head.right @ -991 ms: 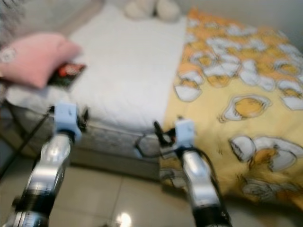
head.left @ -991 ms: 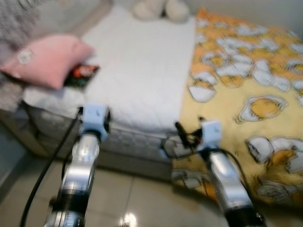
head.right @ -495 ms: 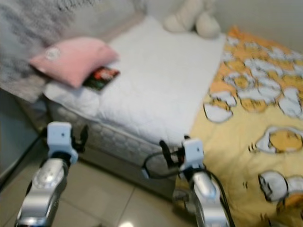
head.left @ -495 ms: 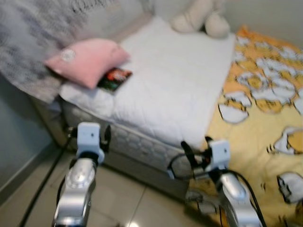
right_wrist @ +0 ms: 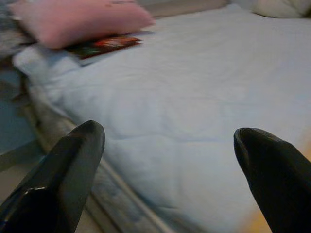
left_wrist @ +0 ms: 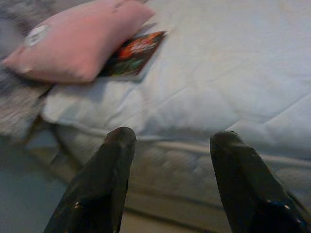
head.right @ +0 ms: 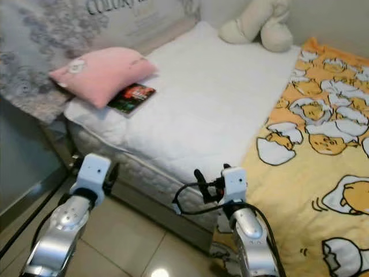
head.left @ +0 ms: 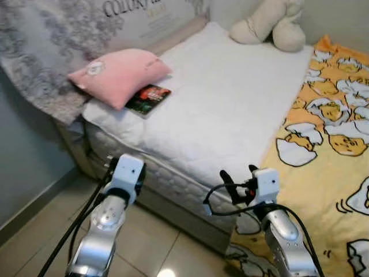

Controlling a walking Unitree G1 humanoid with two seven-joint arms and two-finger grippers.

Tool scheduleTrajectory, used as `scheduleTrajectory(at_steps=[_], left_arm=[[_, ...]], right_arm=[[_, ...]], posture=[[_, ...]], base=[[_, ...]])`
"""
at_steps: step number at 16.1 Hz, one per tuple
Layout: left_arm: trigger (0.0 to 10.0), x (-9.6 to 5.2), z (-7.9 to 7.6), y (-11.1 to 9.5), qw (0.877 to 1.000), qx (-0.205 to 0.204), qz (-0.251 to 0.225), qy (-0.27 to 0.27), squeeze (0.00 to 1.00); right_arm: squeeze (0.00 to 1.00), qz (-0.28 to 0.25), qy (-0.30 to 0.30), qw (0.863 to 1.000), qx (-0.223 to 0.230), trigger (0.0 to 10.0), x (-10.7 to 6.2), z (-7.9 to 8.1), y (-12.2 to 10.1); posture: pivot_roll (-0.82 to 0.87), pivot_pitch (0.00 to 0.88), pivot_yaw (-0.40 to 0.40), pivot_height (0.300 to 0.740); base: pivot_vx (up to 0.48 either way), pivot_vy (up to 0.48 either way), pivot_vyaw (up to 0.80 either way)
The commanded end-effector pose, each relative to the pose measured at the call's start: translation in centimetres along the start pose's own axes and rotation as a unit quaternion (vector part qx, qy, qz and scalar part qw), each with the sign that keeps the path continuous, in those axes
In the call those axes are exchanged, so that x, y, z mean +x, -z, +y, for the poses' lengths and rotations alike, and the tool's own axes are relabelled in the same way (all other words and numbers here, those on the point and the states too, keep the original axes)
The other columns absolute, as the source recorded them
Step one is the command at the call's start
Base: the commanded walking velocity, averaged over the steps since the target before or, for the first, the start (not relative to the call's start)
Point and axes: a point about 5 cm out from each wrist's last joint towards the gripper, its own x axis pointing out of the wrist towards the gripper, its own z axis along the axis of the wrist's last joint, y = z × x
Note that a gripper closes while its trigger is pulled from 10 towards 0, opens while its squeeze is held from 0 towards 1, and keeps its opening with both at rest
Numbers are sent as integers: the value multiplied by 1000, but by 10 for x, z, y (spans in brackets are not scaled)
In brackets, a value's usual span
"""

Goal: Clean up the room

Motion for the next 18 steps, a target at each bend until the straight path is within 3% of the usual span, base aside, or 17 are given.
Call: scheduleTrajectory(at_steps=[1,4,7,9,12,16,18], left_arm=[[10000,7,-5,-16,1000,-16,-26,6,0],[10000,12,7,-23,998,-52,-29,-33,0],[10000,17,1,-25,998,-49,-25,-33,0],[10000,22,-6,-20,1000,-2,-1,-32,0],[10000,17,-2,-12,999,-12,6,-32,0],[10000,20,-3,-21,999,20,-3,-40,0],[10000,22,-4,-20,999,16,6,-45,0]], right_arm=[[0,19,37,999,13,10000,-3,-13,5],[0,3,51,999,17,10000,-1,-19,-1],[0,10,48,999,14,10000,3,-21,-1],[20,6,44,999,17,10000,9,-20,-5],[39,5,39,999,19,10000,7,-19,-5],[90,16,25,999,32,10000,6,-14,1],[106,16,17,999,33,10000,7,-12,0]], posture=[[1,0,3,740],[-6,0,8,740],[-6,0,2,740],[-11,0,-1,740],[-21,0,2,740],[-15,0,3,740],[-19,0,4,740]], base=[[0,0,0],[0,303,258],[0,451,671],[0,0,634],[0,0,619],[0,-455,606],[0,-441,600]])
